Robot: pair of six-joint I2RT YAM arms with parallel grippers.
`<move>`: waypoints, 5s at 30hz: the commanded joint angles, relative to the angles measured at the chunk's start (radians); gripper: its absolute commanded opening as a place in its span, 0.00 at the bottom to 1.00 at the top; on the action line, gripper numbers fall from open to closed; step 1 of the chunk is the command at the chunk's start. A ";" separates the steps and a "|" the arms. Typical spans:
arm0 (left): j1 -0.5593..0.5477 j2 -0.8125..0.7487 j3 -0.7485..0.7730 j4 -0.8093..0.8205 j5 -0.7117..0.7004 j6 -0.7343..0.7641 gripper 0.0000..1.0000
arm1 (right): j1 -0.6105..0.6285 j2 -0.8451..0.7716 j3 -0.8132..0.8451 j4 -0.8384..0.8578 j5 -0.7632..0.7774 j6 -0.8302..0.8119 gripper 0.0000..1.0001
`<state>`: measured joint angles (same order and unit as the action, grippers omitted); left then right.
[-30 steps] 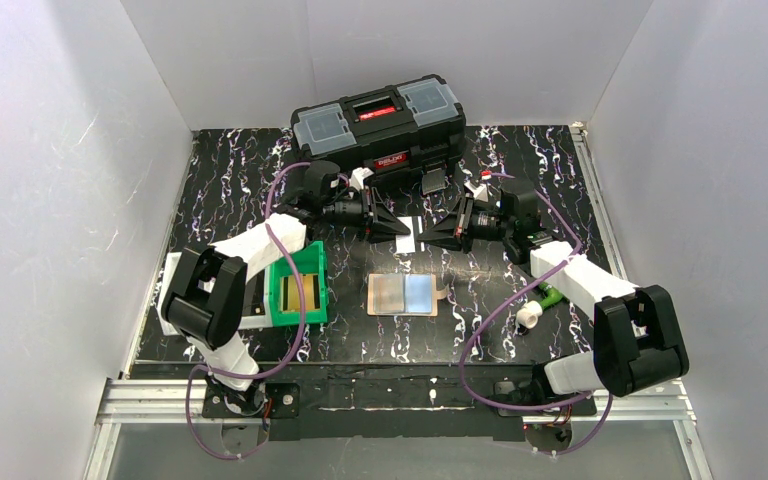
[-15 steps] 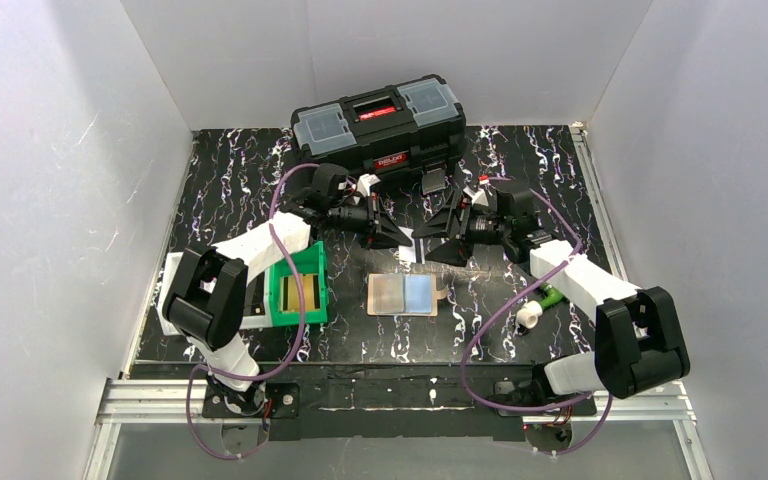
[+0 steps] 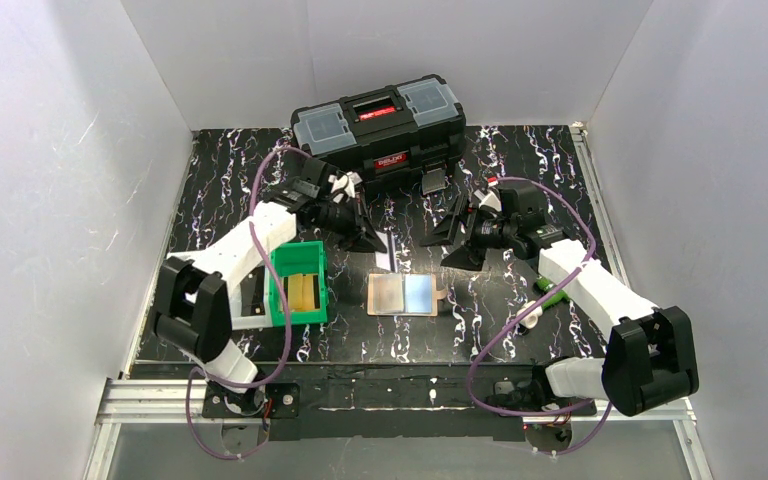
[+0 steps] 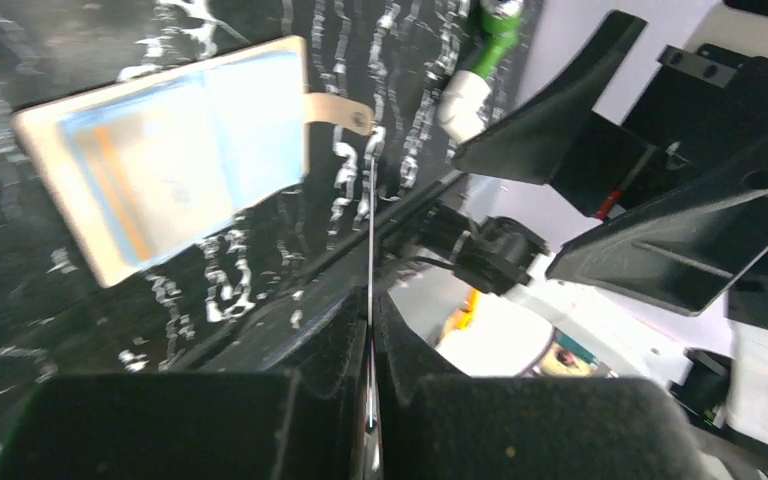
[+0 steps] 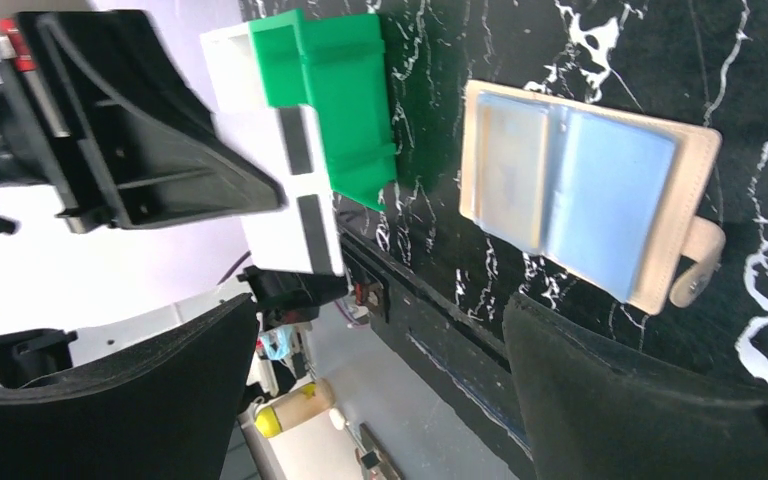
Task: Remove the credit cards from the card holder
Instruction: Place the credit card in the storage box, then remove the credit card from the card holder.
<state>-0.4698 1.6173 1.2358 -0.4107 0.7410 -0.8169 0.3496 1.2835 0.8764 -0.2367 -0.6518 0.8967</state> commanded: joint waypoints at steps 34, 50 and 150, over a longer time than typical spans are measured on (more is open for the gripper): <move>0.431 0.206 0.109 -0.928 -1.856 0.220 0.00 | 0.011 0.109 0.031 -0.176 -0.128 -0.234 0.98; 0.455 0.248 0.055 -0.881 -1.814 0.233 0.33 | 0.020 0.123 0.033 -0.186 -0.131 -0.246 0.98; -0.010 -0.157 -0.049 -0.320 -0.411 0.144 0.65 | 0.432 0.627 0.303 -0.264 0.445 -0.158 0.03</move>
<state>-0.4366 1.4208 1.1690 -0.7410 0.3313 -0.6666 0.8001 1.9026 1.2594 -0.5697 -0.1097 0.7540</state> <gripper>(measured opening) 0.714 0.044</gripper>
